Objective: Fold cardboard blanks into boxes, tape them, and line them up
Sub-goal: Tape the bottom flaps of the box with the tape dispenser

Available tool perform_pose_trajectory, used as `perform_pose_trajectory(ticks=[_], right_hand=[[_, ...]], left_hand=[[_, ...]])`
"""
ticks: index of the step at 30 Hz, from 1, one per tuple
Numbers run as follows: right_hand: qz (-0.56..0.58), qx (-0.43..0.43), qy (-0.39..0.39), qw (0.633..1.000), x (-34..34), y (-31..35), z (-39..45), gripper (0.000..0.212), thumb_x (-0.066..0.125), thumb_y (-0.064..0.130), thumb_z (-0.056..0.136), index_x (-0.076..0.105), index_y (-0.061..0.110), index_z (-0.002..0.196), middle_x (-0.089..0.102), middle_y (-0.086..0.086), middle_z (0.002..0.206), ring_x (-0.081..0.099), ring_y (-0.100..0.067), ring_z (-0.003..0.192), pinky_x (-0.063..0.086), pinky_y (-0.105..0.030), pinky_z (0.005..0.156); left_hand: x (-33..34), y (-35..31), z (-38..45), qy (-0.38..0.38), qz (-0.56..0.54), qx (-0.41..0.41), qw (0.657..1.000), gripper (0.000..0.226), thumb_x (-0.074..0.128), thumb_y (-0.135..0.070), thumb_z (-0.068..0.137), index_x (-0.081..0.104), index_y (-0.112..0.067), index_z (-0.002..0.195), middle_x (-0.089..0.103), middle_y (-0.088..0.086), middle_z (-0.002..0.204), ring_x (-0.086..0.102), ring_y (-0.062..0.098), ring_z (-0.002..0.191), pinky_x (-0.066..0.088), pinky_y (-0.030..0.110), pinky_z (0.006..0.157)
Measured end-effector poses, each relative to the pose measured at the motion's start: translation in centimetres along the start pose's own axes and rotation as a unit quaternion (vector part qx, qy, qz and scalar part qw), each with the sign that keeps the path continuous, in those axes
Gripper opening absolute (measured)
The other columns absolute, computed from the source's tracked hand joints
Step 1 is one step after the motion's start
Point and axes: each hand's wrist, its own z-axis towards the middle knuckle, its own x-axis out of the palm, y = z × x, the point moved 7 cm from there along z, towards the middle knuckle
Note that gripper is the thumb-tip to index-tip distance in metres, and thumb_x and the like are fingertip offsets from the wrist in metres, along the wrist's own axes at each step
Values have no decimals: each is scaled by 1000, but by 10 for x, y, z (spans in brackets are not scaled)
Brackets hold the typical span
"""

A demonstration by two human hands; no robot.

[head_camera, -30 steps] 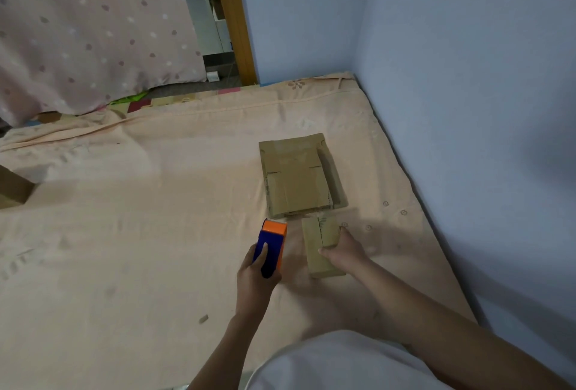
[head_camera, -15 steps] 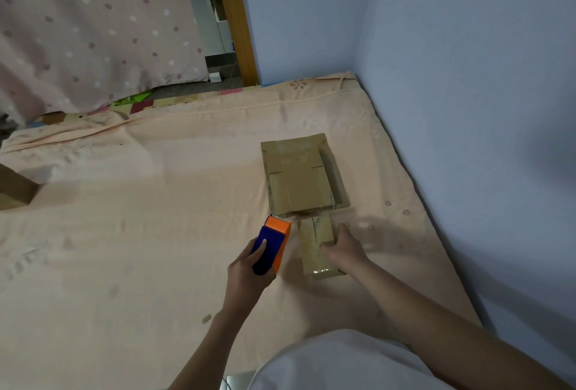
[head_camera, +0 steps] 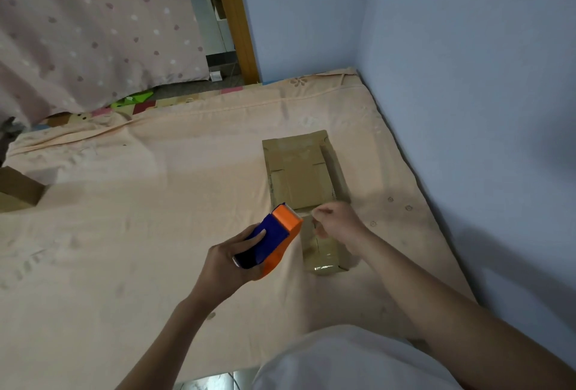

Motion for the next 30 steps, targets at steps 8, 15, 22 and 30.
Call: perform_pose_trajectory(ticks=[8, 15, 22, 30], right_hand=[[288, 164, 189, 924, 29, -14, -17, 29, 61, 21, 99, 59, 3, 121, 73, -22, 108, 73, -32, 99, 59, -45, 89], [308, 147, 210, 916, 20, -13, -28, 25, 59, 11, 99, 64, -1, 121, 73, -21, 110, 73, -30, 100, 62, -37, 74], [288, 126, 225, 922, 10, -14, -34, 24, 61, 7, 97, 65, 0, 119, 74, -19, 108, 73, -30, 100, 62, -37, 78], [300, 124, 248, 913, 6, -19, -32, 34, 69, 9, 92, 63, -1, 124, 72, -21, 113, 71, -31, 106, 61, -38, 83]], left_hand=[[-15, -23, -5, 57, 15, 33, 998, 74, 88, -10, 71, 57, -48, 128, 52, -31, 136, 47, -10, 126, 51, 11, 88], [-13, -32, -6, 80, 32, 51, 995, 69, 88, -13, 71, 62, -31, 132, 54, -17, 141, 49, -5, 127, 51, 14, 90], [-9, -37, -7, 95, 49, 45, 993, 74, 88, -11, 71, 56, -41, 132, 53, -22, 139, 48, -4, 128, 53, 14, 86], [-7, -43, -5, 103, 60, 53, 991, 76, 88, -10, 70, 57, -39, 133, 53, -24, 140, 49, 0, 129, 55, 17, 87]])
